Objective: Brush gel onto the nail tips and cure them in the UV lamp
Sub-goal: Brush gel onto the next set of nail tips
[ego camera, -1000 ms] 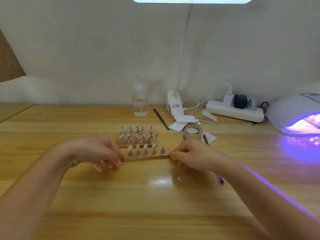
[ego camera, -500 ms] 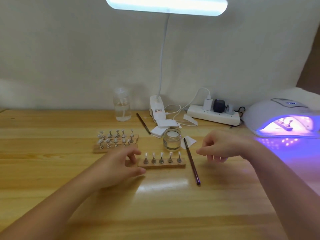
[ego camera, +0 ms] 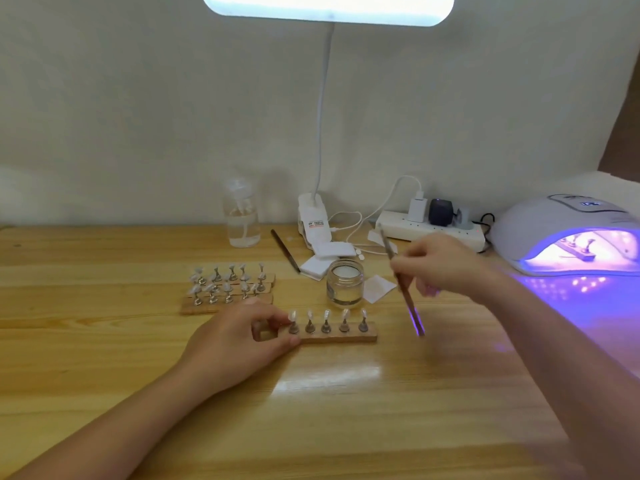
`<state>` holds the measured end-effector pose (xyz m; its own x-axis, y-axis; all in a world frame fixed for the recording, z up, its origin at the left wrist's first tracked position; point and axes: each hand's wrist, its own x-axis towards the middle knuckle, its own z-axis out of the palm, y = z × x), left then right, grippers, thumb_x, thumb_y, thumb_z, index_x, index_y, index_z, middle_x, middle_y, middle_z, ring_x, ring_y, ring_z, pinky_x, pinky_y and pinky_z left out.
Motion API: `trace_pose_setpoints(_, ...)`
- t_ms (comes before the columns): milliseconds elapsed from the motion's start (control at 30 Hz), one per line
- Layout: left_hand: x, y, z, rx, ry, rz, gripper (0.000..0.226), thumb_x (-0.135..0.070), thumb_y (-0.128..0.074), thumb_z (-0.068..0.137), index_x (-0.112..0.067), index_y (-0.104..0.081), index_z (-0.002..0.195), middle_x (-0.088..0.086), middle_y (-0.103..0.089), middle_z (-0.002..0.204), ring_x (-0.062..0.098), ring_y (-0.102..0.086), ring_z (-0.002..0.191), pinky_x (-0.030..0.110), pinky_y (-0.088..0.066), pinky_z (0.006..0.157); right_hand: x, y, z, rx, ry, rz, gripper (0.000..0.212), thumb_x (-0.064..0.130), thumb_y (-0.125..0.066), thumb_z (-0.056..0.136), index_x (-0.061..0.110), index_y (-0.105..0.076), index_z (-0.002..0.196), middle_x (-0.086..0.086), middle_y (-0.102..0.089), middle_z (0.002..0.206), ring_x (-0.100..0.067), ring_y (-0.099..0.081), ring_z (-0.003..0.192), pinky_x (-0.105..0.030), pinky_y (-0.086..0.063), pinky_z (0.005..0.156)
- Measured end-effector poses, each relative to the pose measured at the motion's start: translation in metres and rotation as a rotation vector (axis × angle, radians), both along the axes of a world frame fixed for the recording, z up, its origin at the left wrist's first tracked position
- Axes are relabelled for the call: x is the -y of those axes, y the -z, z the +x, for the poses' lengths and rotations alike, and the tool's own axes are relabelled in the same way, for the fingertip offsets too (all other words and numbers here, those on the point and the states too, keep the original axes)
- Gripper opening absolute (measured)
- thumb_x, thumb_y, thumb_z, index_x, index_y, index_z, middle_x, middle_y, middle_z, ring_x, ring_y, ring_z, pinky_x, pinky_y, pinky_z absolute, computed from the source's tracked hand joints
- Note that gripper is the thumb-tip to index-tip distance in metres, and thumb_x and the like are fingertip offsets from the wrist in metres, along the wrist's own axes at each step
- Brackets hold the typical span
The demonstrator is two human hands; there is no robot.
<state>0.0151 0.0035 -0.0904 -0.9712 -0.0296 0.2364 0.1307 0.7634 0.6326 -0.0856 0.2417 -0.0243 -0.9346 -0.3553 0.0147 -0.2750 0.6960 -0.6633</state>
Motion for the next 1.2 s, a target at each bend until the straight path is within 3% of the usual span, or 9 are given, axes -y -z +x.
trace_pose_setpoints(100, -0.003, -0.002, -0.004, 0.031, 0.048, -0.013, 0.015, -0.044, -0.069, 0.070, -0.048, -0.055, 0.071, -0.019, -0.051, 0.071, -0.012, -0.045, 0.062, 0.018, -0.029, 0.055, -0.007, -0.010, -0.006, 0.057, 0.060, -0.559, 0.013, 0.013, -0.060, 0.087, 0.008, -0.065, 0.076, 0.000, -0.067, 0.056, -0.004, -0.042, 0.037, -0.014, -0.041, 0.042)
trace_pose_setpoints(267, -0.010, -0.004, -0.013, 0.043, 0.149, 0.000, 0.015, -0.039, -0.071, 0.071, -0.044, -0.058, 0.076, -0.016, -0.054, 0.078, -0.006, -0.044, 0.061, 0.016, -0.032, 0.058, -0.001, -0.015, -0.015, 0.313, 0.004, -0.984, 0.016, 0.010, -0.055, 0.089, 0.015, -0.061, 0.102, 0.003, -0.057, 0.053, -0.002, -0.044, 0.038, -0.013, -0.038, 0.037)
trace_pose_setpoints(500, -0.016, -0.002, -0.022, 0.030, 0.155, 0.035, 0.020, -0.039, -0.073, 0.069, -0.047, -0.058, 0.079, -0.016, -0.055, 0.079, -0.008, -0.044, 0.057, 0.011, -0.033, 0.055, 0.014, -0.016, -0.029, 0.768, -0.292, -1.748, 0.025, 0.003, -0.046, 0.075, 0.000, -0.064, 0.091, -0.007, -0.070, 0.081, -0.004, -0.058, 0.049, -0.015, -0.048, 0.045)
trace_pose_setpoints(600, -0.015, 0.002, -0.022, 0.023, 0.148, 0.095, 0.025, -0.050, -0.071, 0.062, -0.044, -0.063, 0.085, -0.015, -0.055, 0.076, -0.004, -0.043, 0.056, 0.018, -0.031, 0.057, 0.022, -0.010, -0.028, 0.629, -0.225, -1.626, 0.012, 0.012, -0.054, 0.084, 0.008, -0.066, 0.083, 0.000, -0.067, 0.071, -0.002, -0.053, 0.044, -0.014, -0.043, 0.040)
trace_pose_setpoints(700, -0.016, 0.002, -0.021, 0.003, 0.167, 0.101, 0.041, -0.063, -0.059, 0.052, -0.042, -0.065, 0.087, -0.015, -0.055, 0.076, -0.002, -0.042, 0.056, 0.016, -0.029, 0.054, 0.028, -0.003, -0.028, 0.368, -0.021, -1.281, 0.042, 0.038, -0.050, 0.092, 0.019, -0.061, 0.056, 0.007, -0.040, 0.041, -0.004, -0.027, 0.032, -0.016, -0.024, 0.032)
trace_pose_setpoints(767, -0.015, 0.003, -0.020, -0.020, 0.180, 0.125, 0.040, -0.060, -0.058, 0.052, -0.042, -0.066, 0.087, -0.015, -0.056, 0.076, 0.001, -0.041, 0.055, 0.014, -0.030, 0.053, 0.031, 0.002, -0.027, 0.189, 0.037, -1.061, 0.045, 0.041, -0.047, 0.094, 0.018, -0.059, 0.057, 0.007, -0.032, 0.036, -0.006, -0.024, 0.033, -0.016, -0.018, 0.035)
trace_pose_setpoints(900, -0.014, 0.004, -0.020, -0.023, 0.169, 0.211, 0.011, -0.041, -0.070, 0.067, -0.046, -0.066, 0.076, -0.014, -0.060, 0.076, 0.002, -0.038, 0.054, 0.015, -0.032, 0.055, 0.035, 0.007, -0.025, -0.001, 0.066, -0.741, 0.036, 0.037, -0.054, 0.092, 0.016, -0.047, 0.064, 0.006, -0.043, 0.036, -0.007, -0.033, 0.034, -0.015, -0.028, 0.035)
trace_pose_setpoints(1100, -0.013, 0.006, -0.021, -0.044, 0.172, 0.233, 0.015, -0.027, -0.072, 0.072, -0.043, -0.070, 0.074, -0.010, -0.062, 0.075, 0.001, -0.044, 0.057, 0.017, -0.036, 0.058, 0.038, 0.012, -0.025, -0.317, 0.053, -0.436, 0.042, 0.043, -0.060, 0.085, 0.017, -0.047, 0.055, 0.009, -0.048, 0.034, 0.001, -0.045, 0.037, -0.019, -0.040, 0.053)
trace_pose_setpoints(1200, -0.013, 0.007, -0.021, -0.056, 0.176, 0.228, 0.012, -0.033, -0.071, 0.070, -0.044, -0.069, 0.074, -0.011, -0.062, 0.075, 0.001, -0.043, 0.057, 0.019, -0.036, 0.059, 0.043, 0.016, -0.025, -0.360, 0.015, -0.326, 0.041, 0.044, -0.062, 0.083, 0.016, -0.051, 0.056, 0.008, -0.047, 0.036, 0.002, -0.045, 0.037, -0.010, -0.036, 0.046)
